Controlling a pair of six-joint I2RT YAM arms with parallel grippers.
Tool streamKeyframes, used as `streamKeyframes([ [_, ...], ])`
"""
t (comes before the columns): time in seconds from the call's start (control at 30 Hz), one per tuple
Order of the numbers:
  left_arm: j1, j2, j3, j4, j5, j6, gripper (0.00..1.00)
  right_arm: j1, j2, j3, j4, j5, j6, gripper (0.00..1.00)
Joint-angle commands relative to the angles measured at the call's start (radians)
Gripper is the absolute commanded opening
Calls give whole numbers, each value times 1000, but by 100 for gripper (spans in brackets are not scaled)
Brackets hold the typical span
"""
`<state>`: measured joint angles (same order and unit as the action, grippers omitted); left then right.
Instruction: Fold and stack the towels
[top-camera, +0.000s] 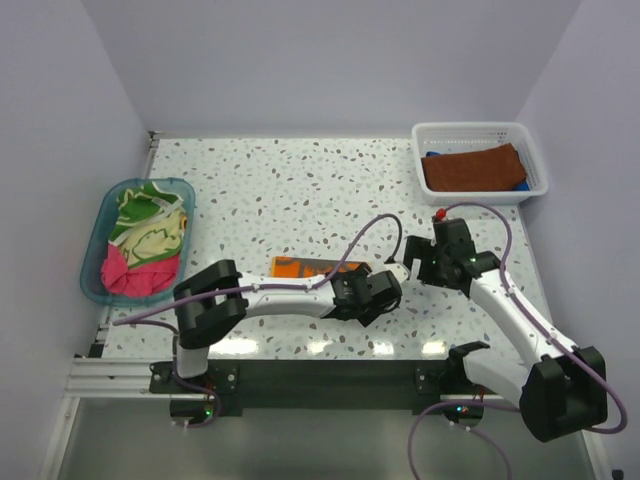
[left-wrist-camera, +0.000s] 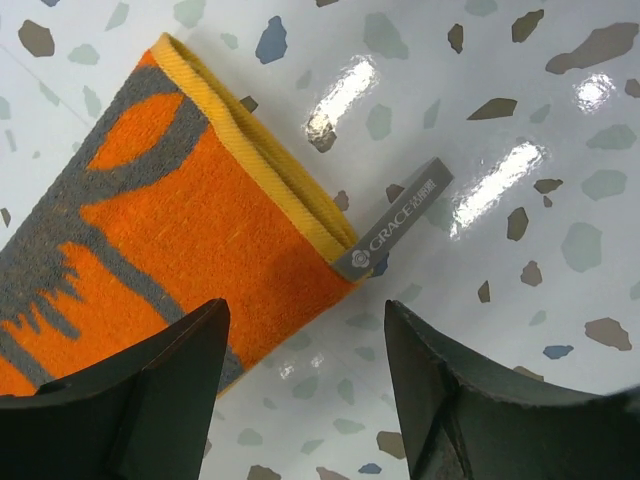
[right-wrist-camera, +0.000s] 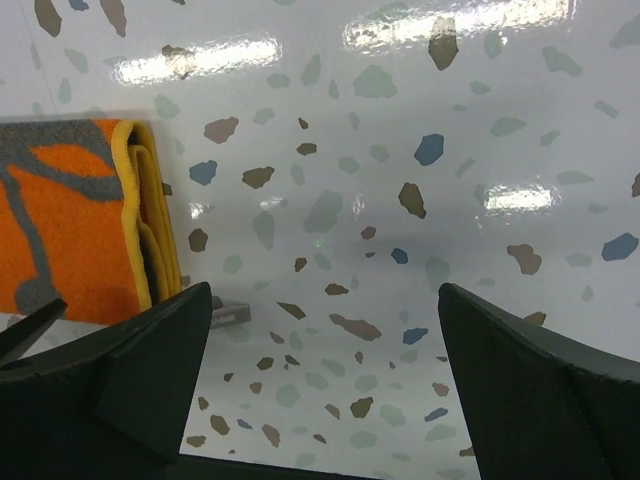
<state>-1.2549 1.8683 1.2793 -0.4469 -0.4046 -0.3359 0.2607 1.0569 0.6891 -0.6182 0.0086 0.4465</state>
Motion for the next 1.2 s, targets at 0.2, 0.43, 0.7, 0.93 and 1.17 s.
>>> streamKeyframes([
  [0.2,-6,92,51,42,1,43,66,-5,28,-39,83,-59,41,99],
  [0.43,-14,137,17,91,-5,11,59,-5,40,-49,107,-73,47,99],
  [0.7,-12,181,-43,112,-68,-57,35,-5,64,-60,146,-119,73,98],
  [0.93,17,83,-69,140,-66,-75,0,-5,115,-94,242,-214,127,98],
  [1.17,60,-90,-135,221,13,-74,0,17,238,-137,440,-360,276,98],
])
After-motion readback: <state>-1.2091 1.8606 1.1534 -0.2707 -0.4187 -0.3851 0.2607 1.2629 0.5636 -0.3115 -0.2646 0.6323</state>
